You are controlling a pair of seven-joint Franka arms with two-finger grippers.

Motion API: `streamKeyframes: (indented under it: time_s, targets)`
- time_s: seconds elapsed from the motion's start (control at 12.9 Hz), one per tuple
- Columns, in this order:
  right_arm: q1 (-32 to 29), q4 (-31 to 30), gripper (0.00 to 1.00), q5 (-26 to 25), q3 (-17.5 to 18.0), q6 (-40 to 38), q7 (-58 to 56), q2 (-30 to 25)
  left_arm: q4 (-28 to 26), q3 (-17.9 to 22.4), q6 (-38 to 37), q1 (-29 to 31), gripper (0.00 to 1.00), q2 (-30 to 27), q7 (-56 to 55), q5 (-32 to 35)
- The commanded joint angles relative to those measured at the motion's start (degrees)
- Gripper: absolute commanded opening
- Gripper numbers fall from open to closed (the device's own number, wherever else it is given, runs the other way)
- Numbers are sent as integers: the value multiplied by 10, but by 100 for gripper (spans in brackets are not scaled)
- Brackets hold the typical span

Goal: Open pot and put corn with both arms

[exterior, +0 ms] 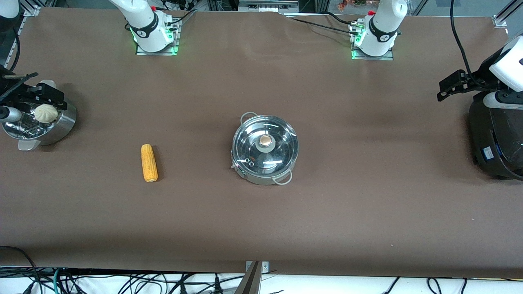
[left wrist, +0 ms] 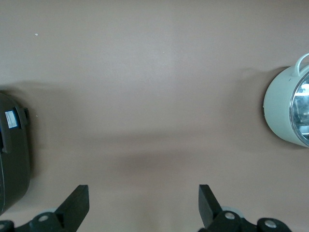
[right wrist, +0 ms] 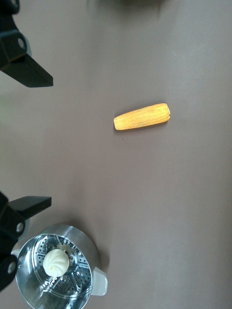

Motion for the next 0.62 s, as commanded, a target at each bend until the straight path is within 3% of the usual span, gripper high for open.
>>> streamKeyframes:
  time_s: [0.0, 0.54]
  targets:
    - [1, 10, 100, 1, 0, 0, 9, 2, 17, 0, -10, -6, 100, 7, 0, 12]
    - [3, 10, 100, 5, 1, 8, 9, 7, 19, -1, -10, -8, 100, 8, -1, 6]
